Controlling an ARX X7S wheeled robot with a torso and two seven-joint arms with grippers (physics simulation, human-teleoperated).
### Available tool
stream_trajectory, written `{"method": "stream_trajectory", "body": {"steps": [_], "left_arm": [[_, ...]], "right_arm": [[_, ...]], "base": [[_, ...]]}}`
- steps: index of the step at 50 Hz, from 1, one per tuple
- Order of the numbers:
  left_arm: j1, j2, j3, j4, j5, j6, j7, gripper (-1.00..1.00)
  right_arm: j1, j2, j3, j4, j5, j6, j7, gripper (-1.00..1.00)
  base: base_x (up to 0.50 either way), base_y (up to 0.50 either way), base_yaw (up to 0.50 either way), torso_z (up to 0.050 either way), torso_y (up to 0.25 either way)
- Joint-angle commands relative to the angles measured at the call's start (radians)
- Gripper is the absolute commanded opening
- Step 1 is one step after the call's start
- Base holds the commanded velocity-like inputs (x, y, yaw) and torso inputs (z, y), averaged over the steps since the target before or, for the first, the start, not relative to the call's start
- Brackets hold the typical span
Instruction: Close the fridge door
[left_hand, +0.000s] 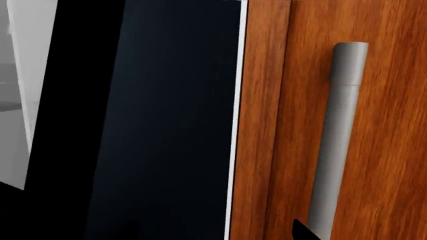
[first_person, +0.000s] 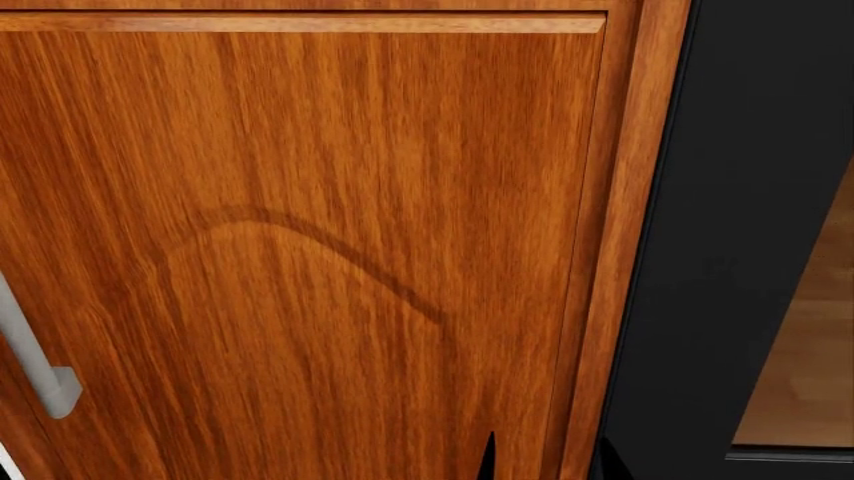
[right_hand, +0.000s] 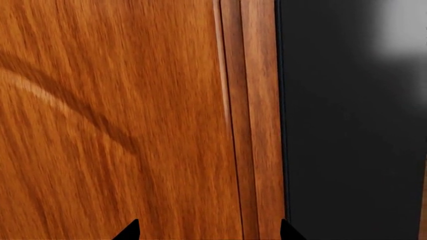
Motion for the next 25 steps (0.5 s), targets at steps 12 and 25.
{"method": "stream_trajectory", "body": {"steps": [12,25], "left_arm": [[-0.048,-0.080,-0.106,-0.184,0.050,0.030,-0.010,1.00],[-0.178,-0.157,-0.148,-0.245,0.059,-0.005,-0.037,1.00]], "right_arm": [[0.002,0.014,-0.008,-0.006,0.010,0.008,0.008,1.00],[0.007,0.020,-0.011,0.001,0.021,0.013,0.008,1.00]], "base": [[0.00,0.00,0.00,0.000,0.000],[0.00,0.00,0.00,0.000,0.000]]}}
